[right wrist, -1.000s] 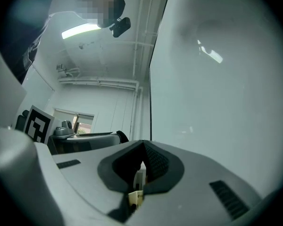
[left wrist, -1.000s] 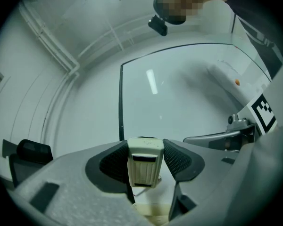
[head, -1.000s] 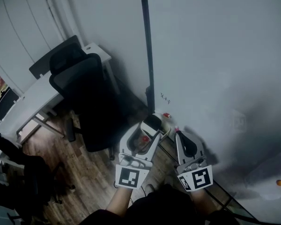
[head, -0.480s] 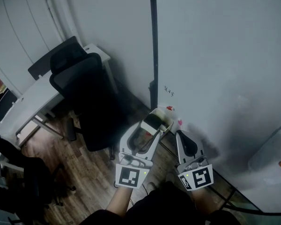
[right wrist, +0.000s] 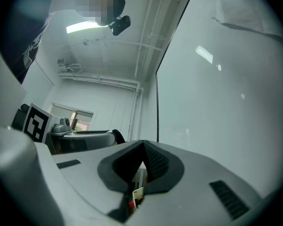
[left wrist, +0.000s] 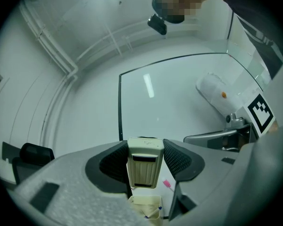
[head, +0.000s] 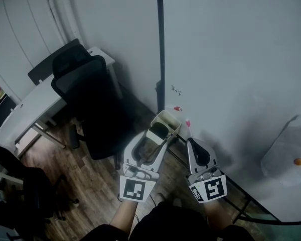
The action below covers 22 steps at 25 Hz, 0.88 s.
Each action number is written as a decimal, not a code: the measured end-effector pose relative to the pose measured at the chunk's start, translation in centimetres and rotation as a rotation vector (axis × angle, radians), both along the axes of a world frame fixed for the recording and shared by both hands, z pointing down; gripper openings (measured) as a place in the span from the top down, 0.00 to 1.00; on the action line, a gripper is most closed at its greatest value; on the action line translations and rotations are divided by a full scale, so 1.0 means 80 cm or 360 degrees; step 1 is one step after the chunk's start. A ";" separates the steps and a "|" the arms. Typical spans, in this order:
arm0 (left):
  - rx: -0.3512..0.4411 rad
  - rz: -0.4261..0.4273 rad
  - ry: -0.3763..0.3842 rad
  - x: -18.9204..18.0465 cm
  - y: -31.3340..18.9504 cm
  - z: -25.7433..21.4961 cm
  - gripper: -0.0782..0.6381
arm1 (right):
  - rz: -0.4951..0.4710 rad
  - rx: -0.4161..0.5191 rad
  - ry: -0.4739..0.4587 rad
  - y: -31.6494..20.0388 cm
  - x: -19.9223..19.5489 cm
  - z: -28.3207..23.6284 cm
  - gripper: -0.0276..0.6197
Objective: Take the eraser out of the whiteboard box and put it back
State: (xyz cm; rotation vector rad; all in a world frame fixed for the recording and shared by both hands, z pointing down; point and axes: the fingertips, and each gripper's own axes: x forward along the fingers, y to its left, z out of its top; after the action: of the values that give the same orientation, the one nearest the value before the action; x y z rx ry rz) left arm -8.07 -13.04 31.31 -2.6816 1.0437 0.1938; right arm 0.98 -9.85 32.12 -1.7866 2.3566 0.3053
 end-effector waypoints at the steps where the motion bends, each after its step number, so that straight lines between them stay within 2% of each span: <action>1: -0.0007 -0.0011 0.0005 0.000 0.003 0.000 0.57 | -0.0008 -0.0002 0.0003 0.003 0.001 0.000 0.95; 8: -0.0003 -0.0091 -0.0034 0.006 0.025 0.000 0.57 | -0.0061 -0.0003 -0.0005 0.021 0.014 0.003 0.95; 16: 0.0101 -0.0142 -0.0095 0.006 0.050 -0.020 0.57 | -0.0097 0.0038 0.0009 0.042 0.017 -0.005 0.95; 22: 0.0056 -0.0144 -0.0036 -0.003 0.047 -0.019 0.57 | -0.0077 0.0050 -0.0020 0.043 0.008 -0.003 0.95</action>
State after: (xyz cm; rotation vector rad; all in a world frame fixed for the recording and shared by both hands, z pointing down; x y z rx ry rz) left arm -8.28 -9.31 29.81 -2.5929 1.1408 0.1630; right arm 1.66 -6.40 31.91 -1.7103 2.3688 0.3216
